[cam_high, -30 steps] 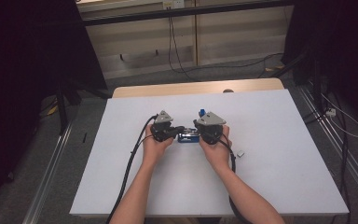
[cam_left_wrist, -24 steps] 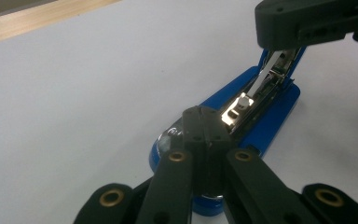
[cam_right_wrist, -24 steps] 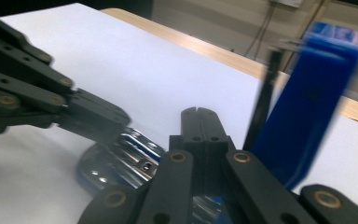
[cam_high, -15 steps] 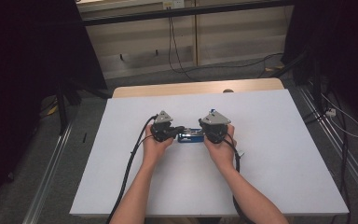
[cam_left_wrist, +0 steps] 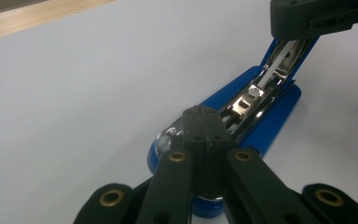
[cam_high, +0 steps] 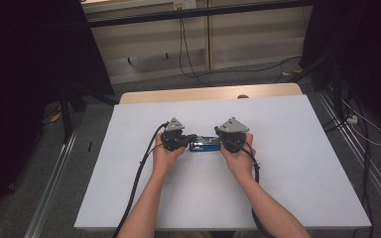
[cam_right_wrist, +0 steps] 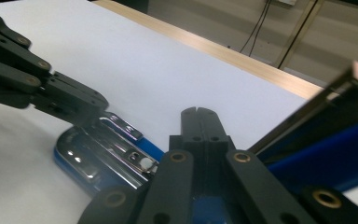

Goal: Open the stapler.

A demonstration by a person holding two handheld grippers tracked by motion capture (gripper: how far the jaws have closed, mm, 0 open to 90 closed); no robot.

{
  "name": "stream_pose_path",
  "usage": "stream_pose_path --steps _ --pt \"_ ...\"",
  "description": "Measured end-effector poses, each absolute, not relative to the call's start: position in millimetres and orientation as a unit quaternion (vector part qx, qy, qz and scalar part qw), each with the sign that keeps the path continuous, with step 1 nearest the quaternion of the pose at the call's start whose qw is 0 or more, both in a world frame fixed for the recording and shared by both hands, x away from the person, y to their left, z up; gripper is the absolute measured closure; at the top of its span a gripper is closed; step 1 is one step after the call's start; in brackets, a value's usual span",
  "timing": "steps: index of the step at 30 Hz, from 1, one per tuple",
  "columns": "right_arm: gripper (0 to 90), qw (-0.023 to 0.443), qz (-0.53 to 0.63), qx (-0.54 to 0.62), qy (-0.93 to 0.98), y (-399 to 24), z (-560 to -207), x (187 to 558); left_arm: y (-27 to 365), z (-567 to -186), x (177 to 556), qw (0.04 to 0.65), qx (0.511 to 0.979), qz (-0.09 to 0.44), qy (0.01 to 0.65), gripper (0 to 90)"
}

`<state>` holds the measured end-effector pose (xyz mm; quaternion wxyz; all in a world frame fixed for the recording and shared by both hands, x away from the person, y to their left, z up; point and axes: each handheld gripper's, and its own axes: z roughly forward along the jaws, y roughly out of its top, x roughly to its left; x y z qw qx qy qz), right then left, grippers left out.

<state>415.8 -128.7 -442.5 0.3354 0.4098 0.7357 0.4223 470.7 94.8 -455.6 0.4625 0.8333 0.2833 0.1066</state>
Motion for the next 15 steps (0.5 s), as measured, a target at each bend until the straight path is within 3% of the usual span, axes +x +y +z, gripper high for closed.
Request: stream_pose_path --steps 15 --pt "90.0 0.332 0.413 0.433 0.729 -150 -452 417 97 -457 471 0.468 0.830 0.101 0.287 90.0"
